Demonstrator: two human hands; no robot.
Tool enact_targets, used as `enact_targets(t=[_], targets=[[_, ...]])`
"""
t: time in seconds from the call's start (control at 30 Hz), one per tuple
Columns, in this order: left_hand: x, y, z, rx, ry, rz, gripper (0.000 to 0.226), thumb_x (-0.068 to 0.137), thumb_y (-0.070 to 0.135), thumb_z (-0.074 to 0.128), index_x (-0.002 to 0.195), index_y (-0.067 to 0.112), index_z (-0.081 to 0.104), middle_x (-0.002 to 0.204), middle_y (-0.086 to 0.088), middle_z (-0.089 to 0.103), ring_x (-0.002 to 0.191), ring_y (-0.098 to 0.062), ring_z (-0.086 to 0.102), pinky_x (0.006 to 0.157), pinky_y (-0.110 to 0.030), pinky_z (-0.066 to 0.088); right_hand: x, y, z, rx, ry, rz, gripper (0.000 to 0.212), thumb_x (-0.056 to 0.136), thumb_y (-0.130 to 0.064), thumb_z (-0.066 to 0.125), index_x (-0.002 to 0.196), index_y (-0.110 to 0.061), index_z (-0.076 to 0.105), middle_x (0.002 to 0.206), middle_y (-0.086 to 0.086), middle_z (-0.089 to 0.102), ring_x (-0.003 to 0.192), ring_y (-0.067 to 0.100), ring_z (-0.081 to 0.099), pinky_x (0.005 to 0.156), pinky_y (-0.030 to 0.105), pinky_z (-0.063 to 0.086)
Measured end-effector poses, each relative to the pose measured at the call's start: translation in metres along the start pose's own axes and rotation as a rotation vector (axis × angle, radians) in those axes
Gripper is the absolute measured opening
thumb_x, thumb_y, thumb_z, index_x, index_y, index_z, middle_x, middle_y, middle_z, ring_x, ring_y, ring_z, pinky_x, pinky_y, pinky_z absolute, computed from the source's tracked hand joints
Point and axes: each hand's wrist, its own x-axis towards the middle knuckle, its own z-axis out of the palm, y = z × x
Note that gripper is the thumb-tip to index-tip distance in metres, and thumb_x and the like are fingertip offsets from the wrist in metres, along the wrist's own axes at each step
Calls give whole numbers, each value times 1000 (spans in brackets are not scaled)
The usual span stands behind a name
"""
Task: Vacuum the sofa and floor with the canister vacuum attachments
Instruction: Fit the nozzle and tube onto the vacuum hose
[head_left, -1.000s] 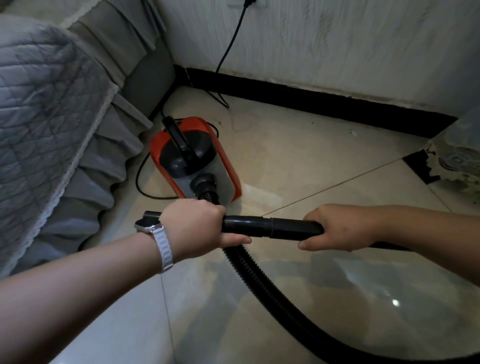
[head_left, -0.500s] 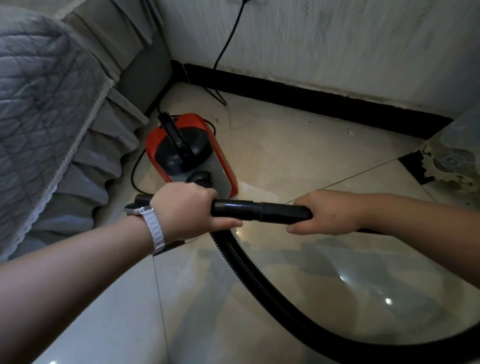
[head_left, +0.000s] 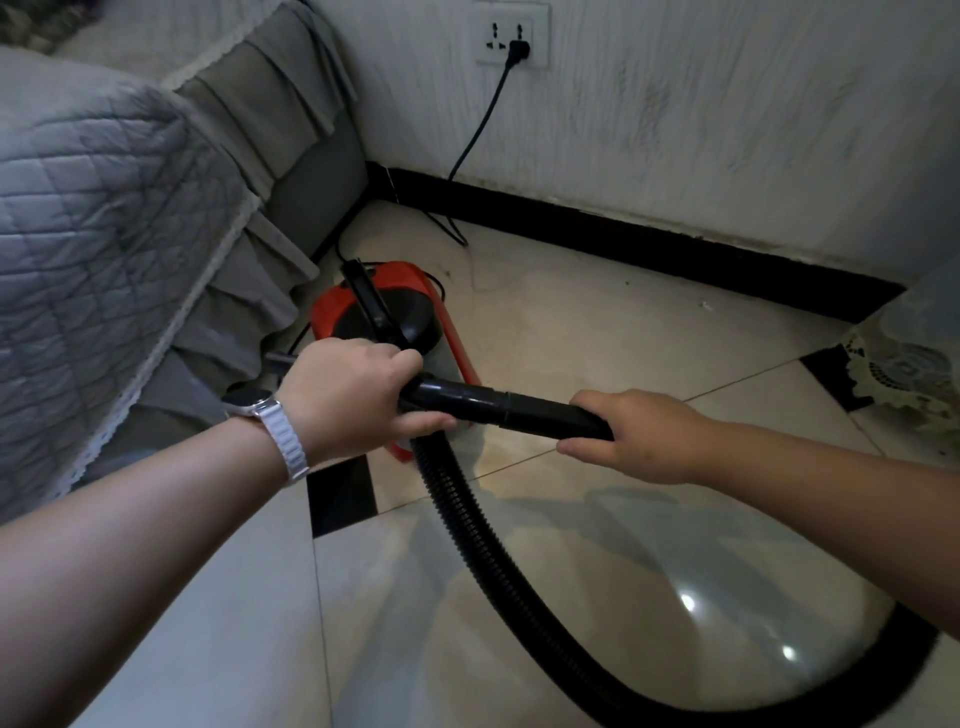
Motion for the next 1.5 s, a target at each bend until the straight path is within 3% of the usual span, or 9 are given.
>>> enact_targets(t=[0.17, 0.27, 0.37, 0.5, 0.77, 0.87, 1.07, 1.3, 1.5], targets=[[2, -10, 3, 29, 57, -46, 48, 87, 68, 44, 82, 21, 56, 68, 5, 49, 58, -16, 46, 56, -31, 35, 8, -4, -3, 53, 3, 32, 32, 95, -61, 53, 103, -30, 53, 79, -7, 60, 70, 12, 59, 58, 27, 42], [-6, -17, 9, -59, 68, -82, 52, 88, 55, 58, 112, 10, 66, 96, -7, 66, 87, -27, 63, 75, -41, 51, 10, -6, 0, 104, -4, 49, 28, 96, -60, 54, 99, -32, 53, 80, -6, 61, 70, 12, 59, 58, 28, 42], [-14, -20, 13, -211, 106, -152, 53, 87, 45, 62, 125, 6, 60, 121, -12, 62, 109, -29, 61, 90, -43, 54, 12, -3, -1, 150, 12, 77, 25, 96, -59, 54, 94, -35, 52, 79, -6, 62, 69, 12, 60, 59, 28, 44], [-24, -22, 23, -327, 130, -266, 44, 88, 36, 65, 121, 9, 61, 119, -8, 61, 108, -24, 59, 88, -34, 50, 14, 3, -4, 179, 52, 110, 24, 95, -58, 56, 90, -35, 52, 79, -5, 63, 69, 13, 61, 62, 30, 45], [-4, -57, 49, -472, -163, -700, 24, 96, 36, 53, 106, 16, 63, 115, -3, 58, 97, -18, 54, 77, -33, 42, 17, 6, -6, 175, 86, 168, 26, 93, -60, 57, 91, -34, 56, 75, -4, 64, 65, 13, 61, 58, 28, 44], [7, -76, 54, -621, -118, -792, 35, 95, 36, 59, 122, 13, 60, 116, 0, 57, 100, -19, 55, 82, -32, 43, 24, -1, -12, 176, 125, 186, 29, 92, -61, 57, 90, -33, 56, 75, -4, 64, 65, 14, 62, 58, 29, 44], [16, -90, 87, -873, -138, -621, 37, 92, 47, 60, 125, 30, 58, 117, 15, 60, 108, -9, 58, 82, -27, 45, 47, -31, -20, 228, 153, 197, 28, 94, -58, 57, 83, -33, 51, 72, -3, 59, 59, 13, 56, 55, 25, 40], [8, -84, 122, -750, -114, -638, 74, 89, 71, 35, 150, 31, 40, 156, 5, 40, 143, -17, 35, 116, -45, 33, 80, -76, -28, 299, 161, 182, 33, 93, -61, 55, 92, -28, 56, 73, 2, 61, 59, 16, 58, 56, 34, 49], [7, -42, 111, -658, -17, -600, 67, 88, 65, 39, 142, 27, 51, 144, 4, 51, 133, -20, 43, 109, -42, 37, 111, -122, -40, 302, 206, 172, 35, 90, -64, 56, 92, -29, 60, 72, -3, 63, 63, 15, 60, 56, 30, 45]])
